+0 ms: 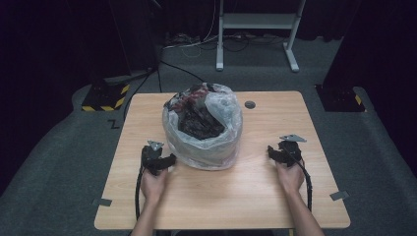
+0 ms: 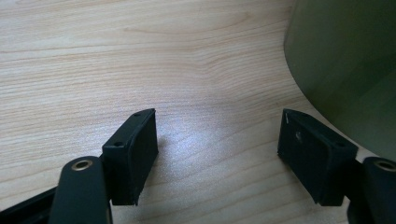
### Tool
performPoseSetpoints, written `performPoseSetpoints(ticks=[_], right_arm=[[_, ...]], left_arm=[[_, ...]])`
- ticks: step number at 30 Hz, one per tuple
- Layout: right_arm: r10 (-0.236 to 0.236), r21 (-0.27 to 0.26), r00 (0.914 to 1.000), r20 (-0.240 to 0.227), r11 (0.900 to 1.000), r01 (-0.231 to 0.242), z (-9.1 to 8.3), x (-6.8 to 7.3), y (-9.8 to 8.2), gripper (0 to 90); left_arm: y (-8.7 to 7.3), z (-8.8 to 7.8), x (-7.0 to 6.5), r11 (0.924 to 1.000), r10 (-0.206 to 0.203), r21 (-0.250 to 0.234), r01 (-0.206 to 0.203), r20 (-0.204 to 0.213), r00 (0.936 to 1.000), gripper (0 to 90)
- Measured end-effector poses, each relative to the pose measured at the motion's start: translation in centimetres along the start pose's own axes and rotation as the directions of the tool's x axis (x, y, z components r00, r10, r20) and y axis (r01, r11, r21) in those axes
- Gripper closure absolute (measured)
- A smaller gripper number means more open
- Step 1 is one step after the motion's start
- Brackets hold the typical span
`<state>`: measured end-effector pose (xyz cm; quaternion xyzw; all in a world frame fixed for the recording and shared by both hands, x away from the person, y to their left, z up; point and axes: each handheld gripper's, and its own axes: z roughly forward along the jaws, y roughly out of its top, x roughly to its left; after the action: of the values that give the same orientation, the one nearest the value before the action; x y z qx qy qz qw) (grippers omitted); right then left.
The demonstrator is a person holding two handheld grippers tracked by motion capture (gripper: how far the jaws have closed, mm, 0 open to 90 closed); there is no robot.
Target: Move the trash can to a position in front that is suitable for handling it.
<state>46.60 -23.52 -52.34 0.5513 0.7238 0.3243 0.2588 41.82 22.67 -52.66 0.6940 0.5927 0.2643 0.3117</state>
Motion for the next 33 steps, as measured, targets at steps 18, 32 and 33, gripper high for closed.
performPoseSetpoints(ticks=[18, 32, 33], right_arm=[[0.076, 0.008, 0.9956, -0.055, 0.997, -0.076, 0.4, 0.6, 1.8, 28.2], [0.069, -0.008, 0.981, -0.181, 0.997, -0.072, 2.3, 5.0, 4.8, 28.7], [0.069, -0.006, 0.9801, -0.186, 0.997, -0.071, 2.4, 5.3, 4.9, 28.8]], left_arm=[[0.3, -0.1, 0.5, 0.9918, -0.122, -0.034, 0.123, 0.037, 0.9918, 25.1], [1.6, 0.8, 0.9, 0.9631, -0.254, -0.066, 0.261, 0.1, 0.962, 24.4], [1.5, 1.0, 0.9, 0.9621, -0.258, -0.063, 0.265, 0.107, 0.9602, 24.4]])
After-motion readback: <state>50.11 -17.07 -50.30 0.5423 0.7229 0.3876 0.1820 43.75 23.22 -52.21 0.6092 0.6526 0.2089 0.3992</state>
